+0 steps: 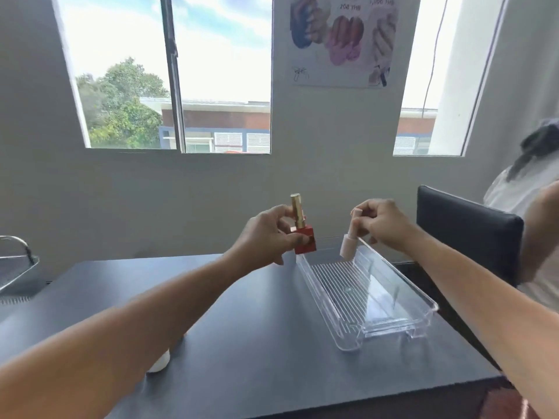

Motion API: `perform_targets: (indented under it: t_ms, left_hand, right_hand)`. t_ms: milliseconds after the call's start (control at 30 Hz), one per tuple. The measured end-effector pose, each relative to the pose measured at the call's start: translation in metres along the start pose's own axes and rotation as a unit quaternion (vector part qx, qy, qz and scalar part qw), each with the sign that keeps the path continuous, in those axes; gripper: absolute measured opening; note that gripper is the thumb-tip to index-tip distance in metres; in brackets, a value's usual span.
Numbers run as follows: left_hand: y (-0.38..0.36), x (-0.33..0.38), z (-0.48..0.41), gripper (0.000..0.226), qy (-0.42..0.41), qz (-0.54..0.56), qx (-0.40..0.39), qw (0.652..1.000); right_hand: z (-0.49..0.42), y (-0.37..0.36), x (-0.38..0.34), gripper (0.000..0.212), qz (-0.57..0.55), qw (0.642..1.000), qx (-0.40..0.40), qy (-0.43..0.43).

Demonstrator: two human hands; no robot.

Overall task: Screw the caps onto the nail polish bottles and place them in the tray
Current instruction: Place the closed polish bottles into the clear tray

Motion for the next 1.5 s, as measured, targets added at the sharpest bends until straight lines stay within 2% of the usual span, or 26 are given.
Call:
perform_targets:
  t_ms: [67,300,467,667,800,900,1000,1100,1167,1300,1500]
  left_hand:
    - [-0.026,-0.007,-0.024,0.021,0.010,-0.017,-0.001,1.000]
    - [-0.097,-0.032,-0.088,0.020,0.012,-0.161,-0.036,0.986]
    - [-0.135,-0.050,-0.113,0.013,0.040,-0.202,-0.086,0.975]
    - [-0.158,-0.069,-0.129,0.017,0.046,-0.264,-0.089,0.959]
    - [-0.165,-0.078,-0.138,0.006,0.041,-0.259,-0.072,0.962]
    - [-0.168,-0.080,-0.143,0.009,0.038,-0.254,-0.064,0.964]
    - [-0.170,-0.080,-0.145,0.010,0.044,-0.250,-0.069,0.965]
    - [-0.168,-0.077,-0.146,0.017,0.049,-0.226,-0.061,0.971]
    - [-0.165,-0.075,-0.147,0.023,0.048,-0.212,-0.047,0.975]
    - [-0.163,-0.074,-0.148,0.019,0.046,-0.212,-0.034,0.976]
    - [-0.164,-0.076,-0.147,0.025,0.046,-0.208,-0.031,0.977]
  right_hand:
    - [-0.019,0.010,0.021,0.010,0.024,1.000,0.010,-0.009]
    - [-0.065,0.003,0.070,0.007,0.057,0.998,0.010,-0.037]
    - [-0.083,-0.016,0.092,0.008,0.099,0.995,0.008,-0.028]
    - [-0.092,-0.036,0.103,0.011,0.128,0.992,0.004,-0.019]
    - [-0.096,-0.041,0.111,0.018,0.140,0.990,0.000,-0.027]
    - [-0.098,-0.043,0.117,0.025,0.151,0.988,0.003,-0.035]
    - [-0.101,-0.043,0.120,0.021,0.157,0.987,0.008,-0.036]
    - [-0.102,-0.042,0.121,0.004,0.152,0.987,0.014,-0.038]
    - [-0.102,-0.042,0.122,0.008,0.151,0.988,0.018,-0.039]
    - [-0.101,-0.043,0.123,0.010,0.142,0.989,0.027,-0.037]
    - [-0.104,-0.045,0.128,0.012,0.145,0.988,0.023,-0.044]
Point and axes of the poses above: each hand's wrist, its own z-axis away from the middle knuckle, its own y-axis out of the back of the hand, x = y × z, the point moved 7 cm from there along -z, towards the middle knuckle, and after that the axes turned 8 degrees about x, right-handed, at the moved point
